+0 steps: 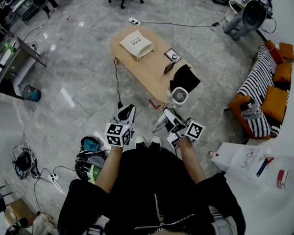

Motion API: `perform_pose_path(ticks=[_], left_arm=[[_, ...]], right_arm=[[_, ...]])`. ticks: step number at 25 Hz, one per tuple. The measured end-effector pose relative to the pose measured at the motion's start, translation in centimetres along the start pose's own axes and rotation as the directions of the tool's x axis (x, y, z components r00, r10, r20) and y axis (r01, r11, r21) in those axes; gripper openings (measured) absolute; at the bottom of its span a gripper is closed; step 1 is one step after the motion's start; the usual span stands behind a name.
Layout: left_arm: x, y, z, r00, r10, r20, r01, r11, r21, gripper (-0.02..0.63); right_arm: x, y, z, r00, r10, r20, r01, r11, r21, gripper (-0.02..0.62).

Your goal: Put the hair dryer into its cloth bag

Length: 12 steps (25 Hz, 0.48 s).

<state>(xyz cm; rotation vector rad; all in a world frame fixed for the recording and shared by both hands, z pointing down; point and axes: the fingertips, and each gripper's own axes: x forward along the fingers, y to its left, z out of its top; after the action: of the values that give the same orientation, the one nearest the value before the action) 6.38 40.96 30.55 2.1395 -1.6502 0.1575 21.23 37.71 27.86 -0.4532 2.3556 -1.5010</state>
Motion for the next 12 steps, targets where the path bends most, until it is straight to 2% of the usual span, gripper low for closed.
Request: perform_pose_path(ticks=[7,12], left_arm=[[0.1,-0.7,-0.8,1.0,-0.006,-0.019,0.006,1.0,0.003,0.041],[0.7,-1.8,-1.0,0.999,-0.019,-0.037,0.021,0.999,0.043,0.041]], right_arm=[[-0.2,0.8,-0.3,0.999,0.033,-0.022,-0.033,0.999,-0.027,0.288],[-1.1,-0.5,-0.5,0.998,-0.042,-0.056,0.035,0.993,-0.117,0.291]])
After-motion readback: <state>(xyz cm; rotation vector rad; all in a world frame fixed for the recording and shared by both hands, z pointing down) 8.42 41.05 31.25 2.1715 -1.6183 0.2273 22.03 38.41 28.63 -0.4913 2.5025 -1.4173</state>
